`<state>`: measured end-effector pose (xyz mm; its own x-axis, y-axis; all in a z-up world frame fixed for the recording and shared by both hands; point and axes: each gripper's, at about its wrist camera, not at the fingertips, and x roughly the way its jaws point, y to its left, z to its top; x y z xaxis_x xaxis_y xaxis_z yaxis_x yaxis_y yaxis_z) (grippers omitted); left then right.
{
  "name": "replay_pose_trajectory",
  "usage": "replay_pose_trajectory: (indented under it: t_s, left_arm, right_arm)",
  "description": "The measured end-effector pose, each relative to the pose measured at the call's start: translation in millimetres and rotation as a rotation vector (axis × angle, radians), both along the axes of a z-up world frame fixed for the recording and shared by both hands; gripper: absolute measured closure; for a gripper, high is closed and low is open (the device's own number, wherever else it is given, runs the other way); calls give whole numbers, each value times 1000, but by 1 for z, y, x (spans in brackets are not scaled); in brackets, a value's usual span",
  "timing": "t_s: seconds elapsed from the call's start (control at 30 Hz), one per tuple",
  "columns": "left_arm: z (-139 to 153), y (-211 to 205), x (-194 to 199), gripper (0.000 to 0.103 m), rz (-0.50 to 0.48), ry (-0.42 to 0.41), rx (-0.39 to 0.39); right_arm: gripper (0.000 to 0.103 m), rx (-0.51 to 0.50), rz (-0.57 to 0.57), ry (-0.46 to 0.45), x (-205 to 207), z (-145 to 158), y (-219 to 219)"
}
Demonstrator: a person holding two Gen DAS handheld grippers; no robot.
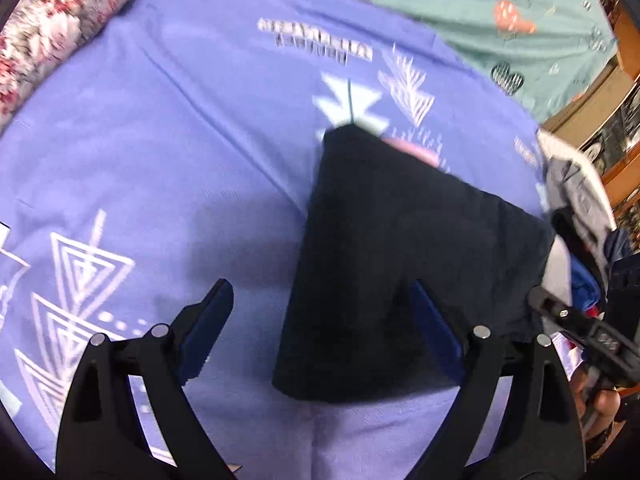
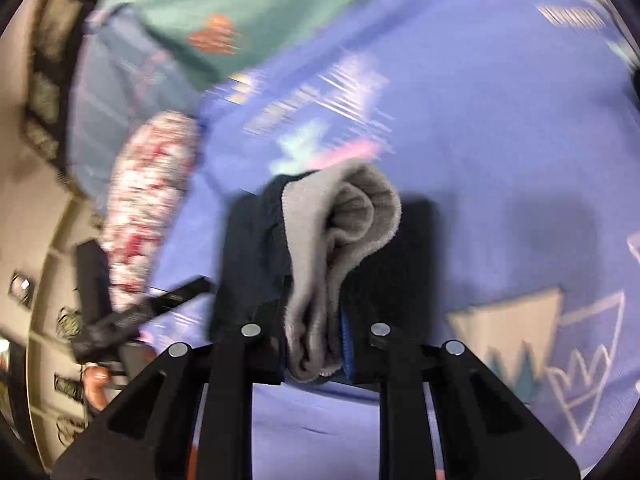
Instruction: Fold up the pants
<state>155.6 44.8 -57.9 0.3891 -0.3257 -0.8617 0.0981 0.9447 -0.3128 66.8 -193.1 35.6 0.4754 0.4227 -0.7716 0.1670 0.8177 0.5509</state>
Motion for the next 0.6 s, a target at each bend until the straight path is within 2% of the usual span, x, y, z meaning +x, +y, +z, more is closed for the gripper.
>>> replay_pose_trajectory:
  t_s: [0.07, 0.13, 0.23, 0.3, 0.37, 0.4, 0.47, 0.6]
  left_arm:
    - [-18, -8, 4, 11, -2, 38, 22]
    - [-26, -8, 4, 10, 14, 50, 32]
    - [-16, -8, 4, 10, 17, 48, 36]
    - [-2, -5, 5, 11, 25, 11, 43]
    - [9, -3, 7, 11, 26, -16, 18]
    - [13, -4, 10, 11, 19, -23, 1]
    - [18, -13, 20, 11, 10, -29, -9]
    - [19, -36, 44, 11, -4, -27, -8]
  right_arm:
    - [71, -55, -4, 58, -2, -25, -8]
    - [52, -95, 0, 41, -6, -25, -11]
    - [50, -143, 6, 2, -9, -6, -17]
    - [52, -222, -15, -60, -12, 15, -23]
    - [81, -304, -17, -114, -9, 30, -23]
    - [86, -328, -11, -129, -6, 34, -20]
    - [89, -348, 52, -164, 5, 40, -7]
    - [89, -360, 154, -167, 33, 33, 22]
